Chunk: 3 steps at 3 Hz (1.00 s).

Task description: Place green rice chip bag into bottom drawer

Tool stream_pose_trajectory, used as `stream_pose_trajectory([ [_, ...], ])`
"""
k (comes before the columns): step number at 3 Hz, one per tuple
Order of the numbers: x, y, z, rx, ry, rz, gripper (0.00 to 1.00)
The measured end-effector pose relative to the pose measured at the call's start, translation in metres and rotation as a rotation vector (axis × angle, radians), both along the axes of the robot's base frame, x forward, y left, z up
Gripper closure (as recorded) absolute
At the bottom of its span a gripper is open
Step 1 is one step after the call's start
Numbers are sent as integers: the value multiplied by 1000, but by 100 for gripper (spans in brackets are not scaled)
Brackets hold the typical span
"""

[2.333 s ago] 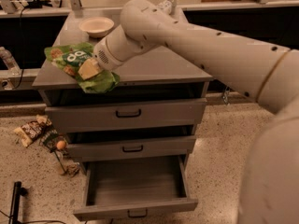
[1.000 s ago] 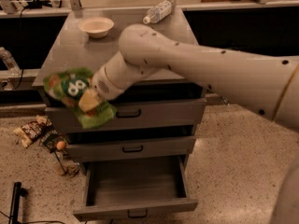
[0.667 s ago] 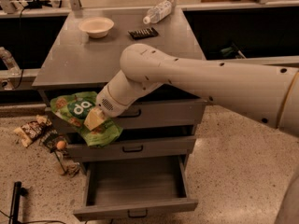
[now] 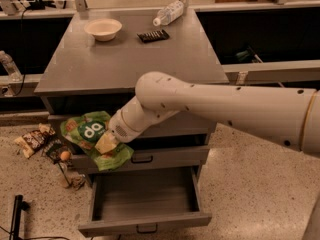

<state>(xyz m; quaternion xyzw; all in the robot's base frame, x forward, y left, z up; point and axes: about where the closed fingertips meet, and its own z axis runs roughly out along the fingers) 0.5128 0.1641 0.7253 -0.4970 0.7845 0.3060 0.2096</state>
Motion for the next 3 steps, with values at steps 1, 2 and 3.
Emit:
stream_pose_trajectory([
  [1,-14,-9,-78,-68,-32,52,100],
  [2,-14,-9,-78,-68,-32,52,100],
  [3,-17,-16,-110,-89,-37,46,100],
])
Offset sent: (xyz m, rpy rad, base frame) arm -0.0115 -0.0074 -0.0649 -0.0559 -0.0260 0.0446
